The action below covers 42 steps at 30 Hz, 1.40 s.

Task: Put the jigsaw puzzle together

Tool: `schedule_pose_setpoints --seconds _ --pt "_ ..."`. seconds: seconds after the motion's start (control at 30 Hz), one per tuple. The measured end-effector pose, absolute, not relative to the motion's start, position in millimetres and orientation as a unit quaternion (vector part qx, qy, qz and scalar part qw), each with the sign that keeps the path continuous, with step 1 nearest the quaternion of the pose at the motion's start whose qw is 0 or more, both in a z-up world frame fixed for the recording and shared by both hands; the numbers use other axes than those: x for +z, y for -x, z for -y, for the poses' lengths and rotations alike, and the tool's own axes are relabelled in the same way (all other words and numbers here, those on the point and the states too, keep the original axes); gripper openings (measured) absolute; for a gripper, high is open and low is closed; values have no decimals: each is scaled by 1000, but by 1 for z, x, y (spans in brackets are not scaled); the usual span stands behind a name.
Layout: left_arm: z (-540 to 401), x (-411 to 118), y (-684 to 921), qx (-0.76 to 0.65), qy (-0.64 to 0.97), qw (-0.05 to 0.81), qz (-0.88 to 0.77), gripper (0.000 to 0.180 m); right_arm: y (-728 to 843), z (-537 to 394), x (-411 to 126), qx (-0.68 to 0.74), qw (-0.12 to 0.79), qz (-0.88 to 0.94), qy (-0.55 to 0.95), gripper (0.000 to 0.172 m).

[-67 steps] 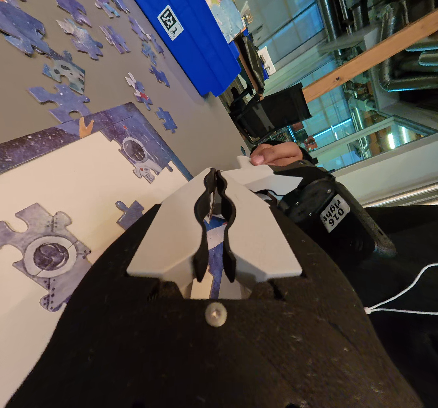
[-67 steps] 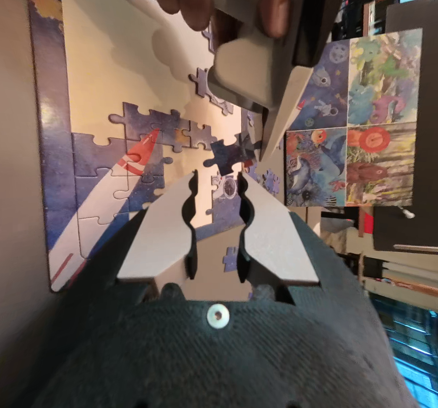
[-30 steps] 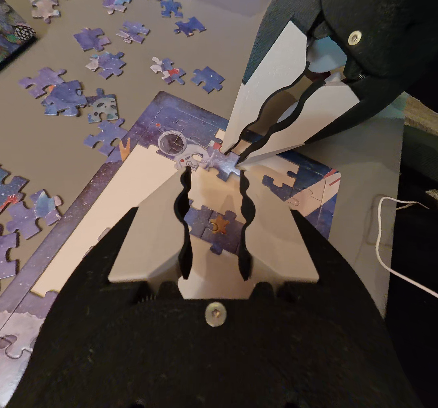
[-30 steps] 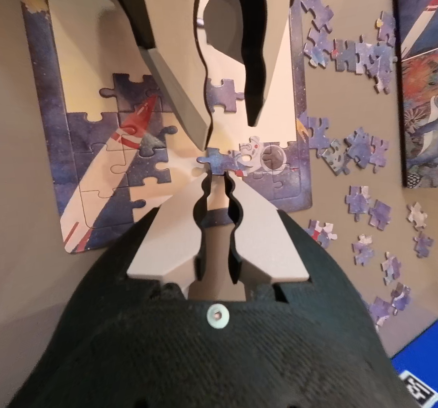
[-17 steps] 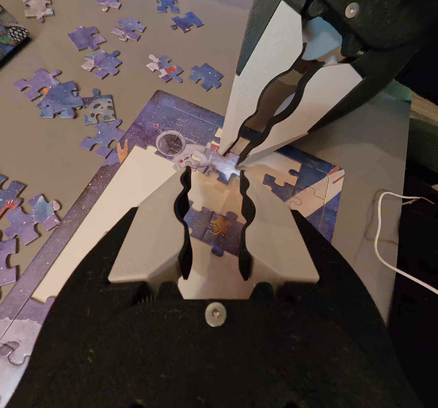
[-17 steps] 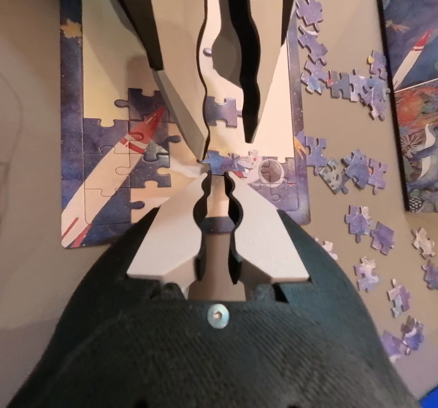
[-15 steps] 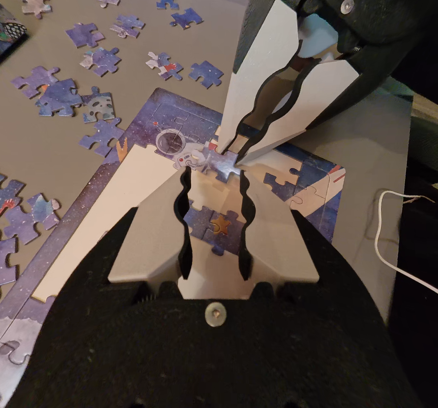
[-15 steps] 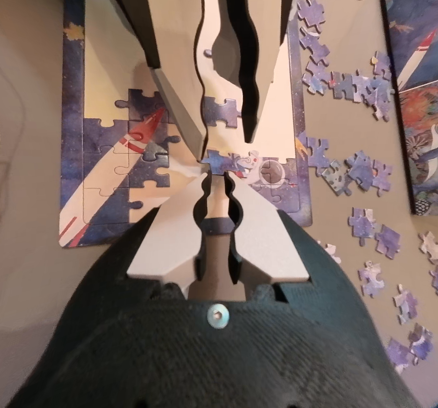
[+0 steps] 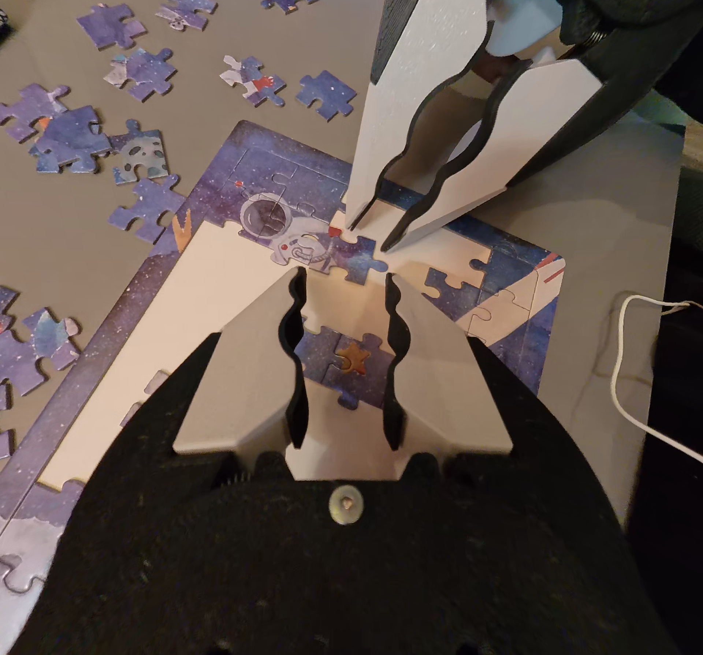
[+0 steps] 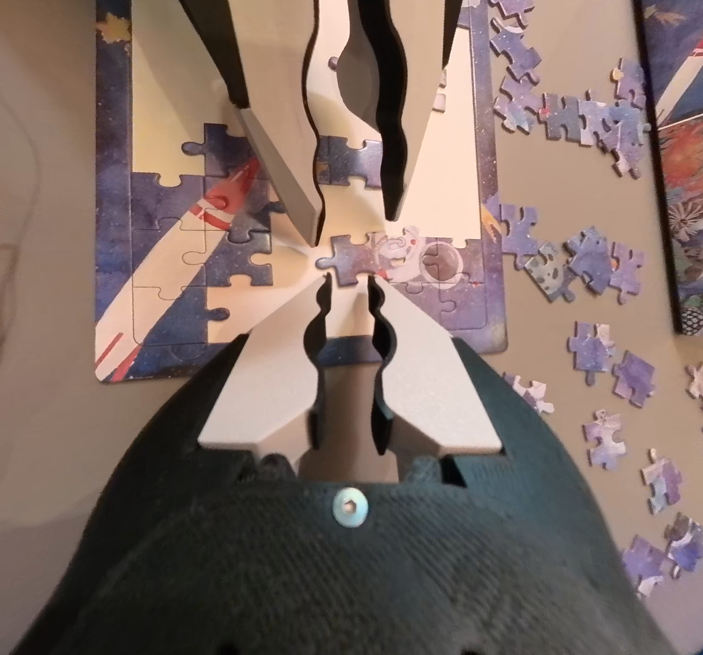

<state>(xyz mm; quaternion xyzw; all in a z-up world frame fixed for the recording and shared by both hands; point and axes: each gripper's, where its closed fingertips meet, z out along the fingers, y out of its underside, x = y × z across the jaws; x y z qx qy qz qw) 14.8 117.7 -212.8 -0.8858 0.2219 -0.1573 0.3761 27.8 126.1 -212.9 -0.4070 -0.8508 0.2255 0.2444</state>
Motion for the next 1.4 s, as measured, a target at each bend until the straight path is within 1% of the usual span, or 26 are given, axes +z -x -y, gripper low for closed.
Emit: schedule_pose_setpoints --seconds 0.47,1.03,1.4 --pt "-118 -217 -19 -159 888 366 -229 40 -32 -120 -214 244 244 836 426 18" --pt "-120 -217 -21 -163 887 366 -229 40 -33 -113 -215 267 223 831 435 18" --pt "-119 -218 -18 -157 891 363 -223 40 -25 -117 -214 284 222 822 441 31"
